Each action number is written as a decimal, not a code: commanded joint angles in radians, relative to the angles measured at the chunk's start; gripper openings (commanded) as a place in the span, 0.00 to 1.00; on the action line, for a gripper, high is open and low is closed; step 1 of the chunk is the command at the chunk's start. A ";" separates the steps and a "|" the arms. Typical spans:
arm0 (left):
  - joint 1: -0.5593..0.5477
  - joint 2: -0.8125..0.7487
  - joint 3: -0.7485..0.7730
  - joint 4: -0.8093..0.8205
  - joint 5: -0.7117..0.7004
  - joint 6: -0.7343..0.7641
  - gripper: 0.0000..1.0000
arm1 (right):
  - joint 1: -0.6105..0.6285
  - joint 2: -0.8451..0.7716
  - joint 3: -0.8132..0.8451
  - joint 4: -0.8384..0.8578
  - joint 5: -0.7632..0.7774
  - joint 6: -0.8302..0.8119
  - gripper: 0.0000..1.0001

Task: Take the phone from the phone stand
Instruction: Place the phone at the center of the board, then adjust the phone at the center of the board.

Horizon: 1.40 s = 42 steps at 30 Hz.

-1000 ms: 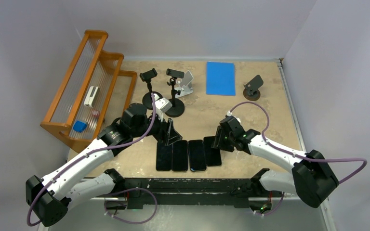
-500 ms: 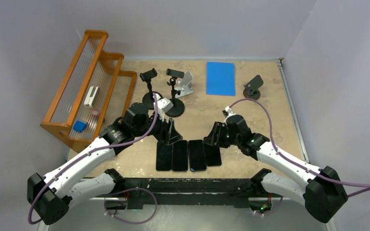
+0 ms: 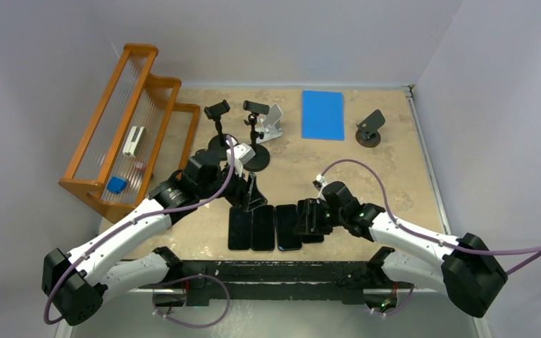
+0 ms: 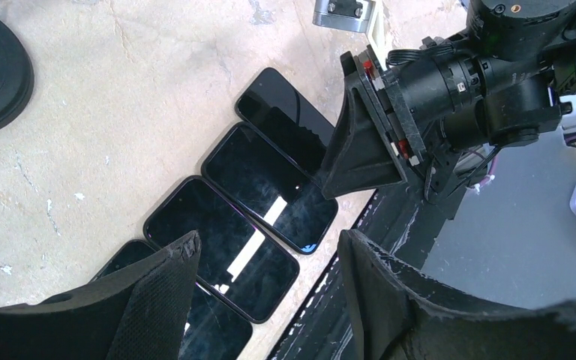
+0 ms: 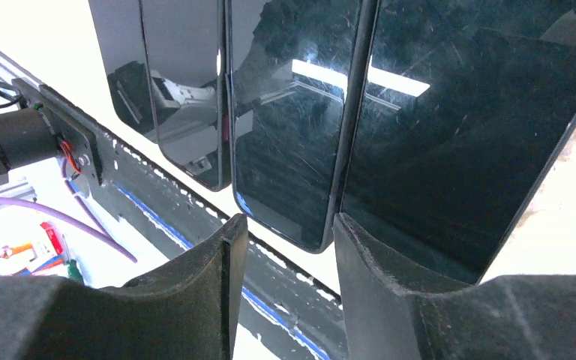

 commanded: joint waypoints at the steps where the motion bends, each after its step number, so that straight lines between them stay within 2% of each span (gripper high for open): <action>1: 0.005 -0.001 0.003 0.016 -0.005 0.006 0.65 | 0.011 -0.032 0.013 -0.062 0.010 0.010 0.49; 8: 0.007 -0.001 0.002 0.015 -0.004 0.004 0.65 | 0.032 -0.017 -0.047 0.000 -0.033 0.049 0.50; 22: 0.007 -0.003 0.003 0.016 0.001 0.003 0.65 | 0.080 0.017 -0.055 0.025 -0.046 0.084 0.50; 39: 0.007 -0.003 0.001 0.013 0.001 0.002 0.65 | 0.114 0.072 -0.067 0.149 -0.088 0.135 0.51; 42: 0.007 -0.002 0.002 0.013 0.000 0.002 0.65 | 0.115 0.071 -0.051 0.122 -0.065 0.123 0.50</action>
